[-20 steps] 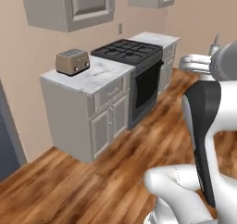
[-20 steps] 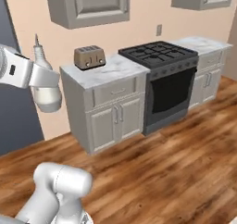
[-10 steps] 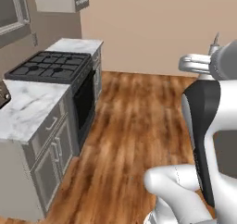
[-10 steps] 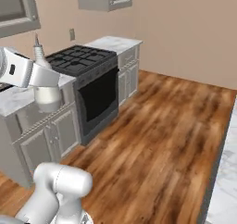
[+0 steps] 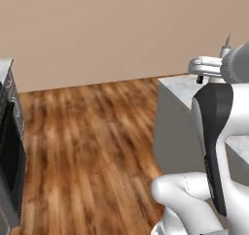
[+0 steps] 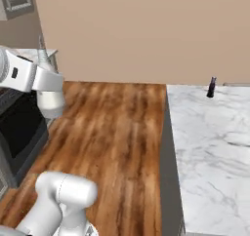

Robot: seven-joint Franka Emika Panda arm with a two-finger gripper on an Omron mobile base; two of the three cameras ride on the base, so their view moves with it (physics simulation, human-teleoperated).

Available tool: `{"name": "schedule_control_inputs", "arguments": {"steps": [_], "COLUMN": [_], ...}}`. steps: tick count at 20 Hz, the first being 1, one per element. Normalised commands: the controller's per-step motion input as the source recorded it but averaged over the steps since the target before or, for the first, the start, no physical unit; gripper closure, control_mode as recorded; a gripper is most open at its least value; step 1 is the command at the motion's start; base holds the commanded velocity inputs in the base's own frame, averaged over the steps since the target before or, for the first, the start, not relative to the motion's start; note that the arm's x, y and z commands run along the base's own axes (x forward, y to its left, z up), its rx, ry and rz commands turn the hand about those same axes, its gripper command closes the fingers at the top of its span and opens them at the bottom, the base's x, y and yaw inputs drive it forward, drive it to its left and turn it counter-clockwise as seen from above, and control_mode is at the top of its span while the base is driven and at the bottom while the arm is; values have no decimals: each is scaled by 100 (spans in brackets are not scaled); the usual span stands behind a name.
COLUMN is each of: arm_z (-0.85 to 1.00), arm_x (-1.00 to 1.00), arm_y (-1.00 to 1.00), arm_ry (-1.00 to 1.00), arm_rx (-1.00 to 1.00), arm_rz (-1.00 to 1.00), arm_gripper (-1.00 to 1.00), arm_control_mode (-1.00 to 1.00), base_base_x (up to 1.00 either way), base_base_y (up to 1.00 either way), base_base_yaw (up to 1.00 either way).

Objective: Move the condiment bottle and oil and vinegar bottle from the cabinet to the dining counter.

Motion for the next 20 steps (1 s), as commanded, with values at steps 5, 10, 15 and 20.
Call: {"name": "schedule_control_inputs", "arguments": {"steps": [5,10,15,20], "arm_z": [0,0,0,0], "arm_x": [0,0,0,0], "arm_y": [0,0,0,0], "arm_ry": [0,0,0,0], "arm_rx": [0,0,0,0], "arm_rz": [0,0,0,0], "arm_gripper": [100,100,100,100], "arm_control_mode": [100,100,100,100], "base_base_x": [24,0,7,34], "base_base_y": [23,32,66,100], "base_base_yaw": [-71,-73,-65,-50]}}
